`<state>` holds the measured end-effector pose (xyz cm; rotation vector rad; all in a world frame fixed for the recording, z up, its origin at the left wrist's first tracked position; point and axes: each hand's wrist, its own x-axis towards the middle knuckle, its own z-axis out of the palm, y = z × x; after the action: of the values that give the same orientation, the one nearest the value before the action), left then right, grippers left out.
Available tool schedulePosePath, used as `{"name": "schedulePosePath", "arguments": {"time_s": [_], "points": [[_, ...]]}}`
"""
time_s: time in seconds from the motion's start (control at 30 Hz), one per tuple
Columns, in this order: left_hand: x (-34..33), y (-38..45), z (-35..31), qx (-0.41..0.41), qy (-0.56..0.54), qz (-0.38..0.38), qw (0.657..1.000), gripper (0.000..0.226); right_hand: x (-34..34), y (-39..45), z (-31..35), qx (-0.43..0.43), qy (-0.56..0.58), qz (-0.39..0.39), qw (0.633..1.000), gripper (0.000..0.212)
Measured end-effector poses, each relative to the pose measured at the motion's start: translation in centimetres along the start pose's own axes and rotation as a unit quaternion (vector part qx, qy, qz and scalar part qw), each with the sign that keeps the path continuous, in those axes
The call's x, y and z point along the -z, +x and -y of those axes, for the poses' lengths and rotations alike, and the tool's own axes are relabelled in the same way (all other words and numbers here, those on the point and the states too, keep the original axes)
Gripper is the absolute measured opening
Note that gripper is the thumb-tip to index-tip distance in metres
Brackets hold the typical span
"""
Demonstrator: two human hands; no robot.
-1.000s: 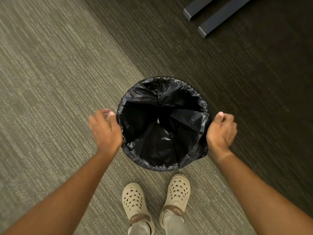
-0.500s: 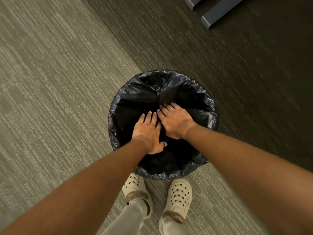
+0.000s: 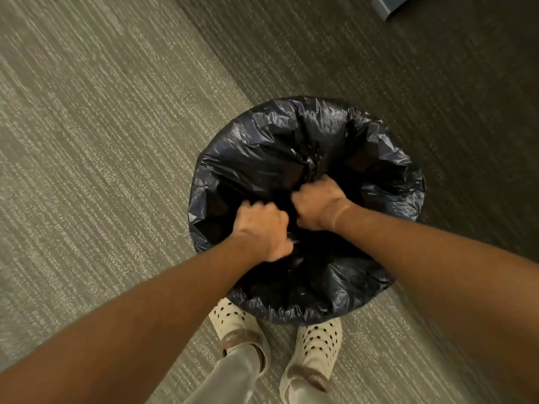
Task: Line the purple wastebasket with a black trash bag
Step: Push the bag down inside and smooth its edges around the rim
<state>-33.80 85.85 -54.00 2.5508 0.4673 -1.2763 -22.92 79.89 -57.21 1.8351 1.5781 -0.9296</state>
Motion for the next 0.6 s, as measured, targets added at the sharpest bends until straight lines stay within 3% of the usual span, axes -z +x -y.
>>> {"name": "schedulePosePath", "arguments": {"time_s": [0.07,0.13,0.23,0.3,0.37,0.43,0.5,0.6], "points": [[1.2,0.7,0.4,0.023,-0.164,-0.104,0.981,0.037,0.2,0.5,0.6,0.028,0.052,-0.029,0.998,0.040],[1.4,2.1,1.1,0.048,-0.253,-0.103,0.961,0.043,-0.6,1.3,0.8,0.033,0.069,0.019,0.997,0.046],[0.8,4.3,1.9,0.075,-0.255,-0.066,0.962,0.065,-3.2,2.9,1.0,0.011,0.037,0.106,0.994,0.074],[0.7,5.3,2.1,0.072,-0.242,-0.061,0.966,0.067,-4.9,3.6,1.4,0.009,0.017,0.159,0.987,0.090],[0.7,5.8,2.0,0.071,-0.240,-0.071,0.966,0.065,-5.8,3.7,1.8,0.009,0.031,0.187,0.982,0.093],[1.0,5.8,1.9,0.070,-0.226,-0.088,0.968,0.059,-5.2,3.1,2.0,0.005,0.098,0.174,0.980,0.086],[1.1,5.3,1.8,0.054,-0.182,-0.092,0.978,0.049,-3.4,2.0,1.3,-0.004,0.219,0.111,0.969,0.063],[0.8,4.4,1.8,0.023,-0.078,-0.068,0.994,0.055,0.3,0.7,-0.8,-0.036,0.381,0.036,0.923,0.035]]}}
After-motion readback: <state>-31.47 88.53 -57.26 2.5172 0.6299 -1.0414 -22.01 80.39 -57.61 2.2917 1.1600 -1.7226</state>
